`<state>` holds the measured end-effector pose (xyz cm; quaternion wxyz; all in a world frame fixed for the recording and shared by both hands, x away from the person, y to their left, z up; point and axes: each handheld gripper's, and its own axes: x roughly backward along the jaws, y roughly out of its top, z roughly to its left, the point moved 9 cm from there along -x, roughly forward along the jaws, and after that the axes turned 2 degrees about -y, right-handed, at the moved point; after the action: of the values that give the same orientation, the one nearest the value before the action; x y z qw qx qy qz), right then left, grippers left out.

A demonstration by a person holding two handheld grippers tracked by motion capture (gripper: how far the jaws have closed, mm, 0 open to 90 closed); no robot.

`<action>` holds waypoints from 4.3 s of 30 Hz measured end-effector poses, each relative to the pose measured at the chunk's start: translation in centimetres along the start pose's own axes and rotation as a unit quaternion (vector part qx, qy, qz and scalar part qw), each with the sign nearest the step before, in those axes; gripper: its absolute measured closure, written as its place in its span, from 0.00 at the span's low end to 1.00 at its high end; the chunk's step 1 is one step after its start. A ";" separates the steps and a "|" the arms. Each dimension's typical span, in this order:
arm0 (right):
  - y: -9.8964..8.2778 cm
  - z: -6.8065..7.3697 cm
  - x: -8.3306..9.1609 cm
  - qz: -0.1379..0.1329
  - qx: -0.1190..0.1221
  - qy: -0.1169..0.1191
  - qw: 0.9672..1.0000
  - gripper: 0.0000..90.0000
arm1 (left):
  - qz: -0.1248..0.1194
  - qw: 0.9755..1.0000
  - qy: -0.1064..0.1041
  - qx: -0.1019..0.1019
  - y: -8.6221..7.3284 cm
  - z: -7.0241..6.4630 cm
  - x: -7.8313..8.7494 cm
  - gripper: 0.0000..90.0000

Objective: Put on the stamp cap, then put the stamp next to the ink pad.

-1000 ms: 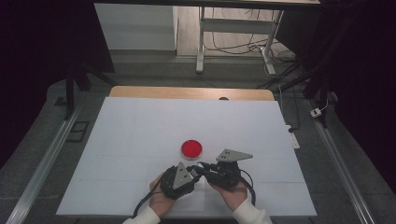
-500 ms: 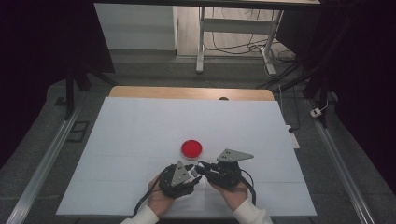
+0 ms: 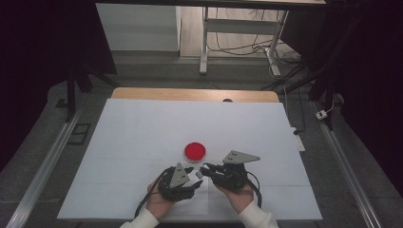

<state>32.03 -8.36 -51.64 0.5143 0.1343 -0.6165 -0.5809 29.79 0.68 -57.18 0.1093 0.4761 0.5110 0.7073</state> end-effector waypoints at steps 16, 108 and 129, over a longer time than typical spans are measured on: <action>0.2 -0.8 0.4 -0.004 0.005 -0.009 1.000 0.83 | 0.010 0.999 -0.004 0.054 -2.6 3.0 5.3 0.44; 3.9 -9.4 -3.3 0.010 0.040 -0.103 0.994 0.83 | 0.023 0.993 0.038 0.109 -7.1 7.2 9.6 0.41; 2.4 -11.7 -6.3 0.076 0.051 -0.129 0.987 0.83 | 0.026 0.993 0.040 0.110 -7.3 7.3 9.7 0.41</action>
<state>45.07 -9.60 -55.01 0.4657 0.0364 -0.7149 -0.5203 28.08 14.68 -57.57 0.0169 0.4698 0.5770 0.6679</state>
